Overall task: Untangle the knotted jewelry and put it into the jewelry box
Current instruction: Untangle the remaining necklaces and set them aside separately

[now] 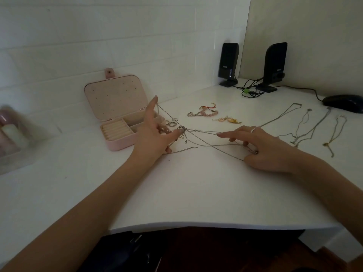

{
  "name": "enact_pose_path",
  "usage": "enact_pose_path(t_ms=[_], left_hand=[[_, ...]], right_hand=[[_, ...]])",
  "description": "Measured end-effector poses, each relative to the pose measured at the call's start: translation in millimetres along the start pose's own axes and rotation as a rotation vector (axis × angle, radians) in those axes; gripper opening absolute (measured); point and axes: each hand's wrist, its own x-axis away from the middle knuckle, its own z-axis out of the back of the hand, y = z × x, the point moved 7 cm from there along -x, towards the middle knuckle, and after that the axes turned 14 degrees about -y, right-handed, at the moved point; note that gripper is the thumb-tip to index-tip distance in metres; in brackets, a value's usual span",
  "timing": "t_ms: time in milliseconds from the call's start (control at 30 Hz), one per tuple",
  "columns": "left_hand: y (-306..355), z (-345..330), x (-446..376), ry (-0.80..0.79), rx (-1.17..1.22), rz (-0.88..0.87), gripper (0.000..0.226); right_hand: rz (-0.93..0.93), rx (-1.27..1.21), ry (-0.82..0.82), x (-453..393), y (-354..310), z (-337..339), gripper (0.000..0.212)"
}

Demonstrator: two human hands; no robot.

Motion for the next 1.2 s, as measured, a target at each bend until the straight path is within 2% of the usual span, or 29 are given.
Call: enact_pose_path(t_ms=[167, 267, 367, 467, 533, 633, 700, 800, 867, 933, 1067, 1133, 1200], left_hand=[[-5.1, 1.0, 0.1, -0.016, 0.128, 0.097, 0.103], [-6.7, -2.0, -0.3, -0.062, 0.149, 0.062, 0.107], [-7.8, -4.7, -3.5, -0.114, -0.047, 0.023, 0.113], [-3.6, -9.2, -3.5, -0.173, -0.271, 0.01, 0.114], [-0.6, -12.0, -2.0, -0.199, -0.31, -0.004, 0.115], [0.2, -15.4, -1.8, -0.222, -0.275, -0.027, 0.115], [0.8, -16.0, -2.1, -0.214, -0.268, -0.039, 0.116], [8.2, -12.1, -1.2, -0.149, -0.316, -0.114, 0.114], [11.9, -7.8, -1.3, -0.112, -0.266, -0.149, 0.11], [15.6, -2.9, -2.0, -0.089, -0.252, -0.191, 0.1], [20.2, 12.9, -1.9, 0.021, -0.393, -0.23, 0.043], [18.7, 17.2, -2.4, 0.046, -0.477, -0.19, 0.035], [18.5, 18.1, -1.8, 0.057, -0.543, -0.172, 0.037]], right_hand=[[0.025, -0.052, 0.037, -2.8, 0.3, 2.5, 0.052], [0.021, -0.059, 0.043, -2.1, 2.2, 4.1, 0.054], [-0.01, 0.0, 0.073, 0.8, 1.3, 7.0, 0.053], [-0.034, 0.027, 0.135, 2.4, -0.7, 11.4, 0.036], [-0.027, 0.011, 0.207, 0.9, -4.4, 16.3, 0.022], [0.026, 0.028, 0.305, -12.3, -16.0, 21.9, 0.013], [0.094, 0.052, 0.311, -28.2, -33.8, 21.0, 0.014], [0.123, 0.094, 0.148, -62.5, -56.4, 3.3, 0.03], [0.104, 0.125, 0.039, -81.9, -61.8, -10.4, 0.031], [0.107, 0.072, 0.033, -90.4, -59.4, -13.2, 0.018], [0.044, 0.056, 0.051, -86.4, -41.5, -8.6, 0.011], [0.03, 0.073, 0.052, -83.8, -36.1, -6.8, 0.01], [0.022, 0.084, 0.049, -83.8, -34.7, -6.9, 0.01]])
